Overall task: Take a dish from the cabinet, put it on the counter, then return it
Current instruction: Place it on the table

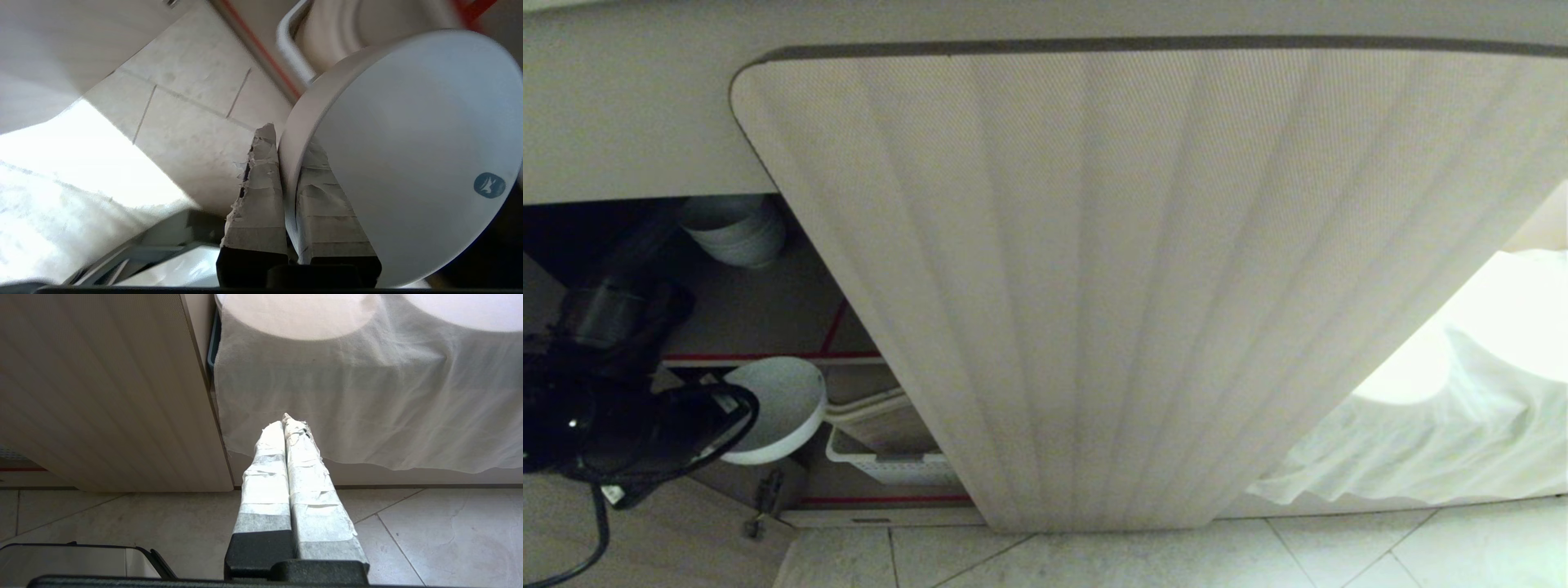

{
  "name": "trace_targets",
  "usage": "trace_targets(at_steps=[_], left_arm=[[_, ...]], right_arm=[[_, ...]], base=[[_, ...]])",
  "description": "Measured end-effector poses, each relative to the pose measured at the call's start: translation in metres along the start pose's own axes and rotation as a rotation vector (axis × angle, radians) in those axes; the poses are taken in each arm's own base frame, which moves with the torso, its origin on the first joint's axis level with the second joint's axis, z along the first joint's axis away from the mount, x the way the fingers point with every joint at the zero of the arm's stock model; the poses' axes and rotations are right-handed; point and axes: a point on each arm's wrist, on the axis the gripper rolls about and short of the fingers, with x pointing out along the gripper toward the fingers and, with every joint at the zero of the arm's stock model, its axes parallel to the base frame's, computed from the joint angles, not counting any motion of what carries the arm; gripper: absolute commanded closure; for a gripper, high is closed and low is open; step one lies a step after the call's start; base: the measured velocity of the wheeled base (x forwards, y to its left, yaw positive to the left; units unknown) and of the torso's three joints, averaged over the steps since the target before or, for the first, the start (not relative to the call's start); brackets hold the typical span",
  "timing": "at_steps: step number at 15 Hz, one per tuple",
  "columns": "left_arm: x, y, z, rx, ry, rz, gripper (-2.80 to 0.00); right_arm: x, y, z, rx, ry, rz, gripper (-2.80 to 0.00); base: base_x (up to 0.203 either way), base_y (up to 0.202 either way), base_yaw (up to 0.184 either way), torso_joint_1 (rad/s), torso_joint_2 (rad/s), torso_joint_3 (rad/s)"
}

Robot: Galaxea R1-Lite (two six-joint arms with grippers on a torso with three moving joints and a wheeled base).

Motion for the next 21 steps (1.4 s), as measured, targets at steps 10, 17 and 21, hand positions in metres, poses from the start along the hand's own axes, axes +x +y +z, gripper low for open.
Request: trace_targets(at_steps=[10,17,21], left_arm=[[-0.042,0.038,-0.044,0.112,0.067,-0.083,0.00],[-0.072,0.061,-0.059,0.185,0.148,-0.143,0.00],[-0.084,0.072,-0.066,0.234,0.170,-0.175,0.00]], right_arm=[[0.000,0.000,0.000,-0.001,0.000,0.000,0.00],[0.000,0.000,0.000,-0.001,0.000,0.000,0.00],[0.000,0.000,0.000,0.000,0.000,0.000,0.00]], base=[[0.000,0.000,0.000,0.000,0.00,0.000],[0.000,0.000,0.000,0.000,0.00,0.000],[0.000,0.000,0.000,0.000,0.00,0.000]])
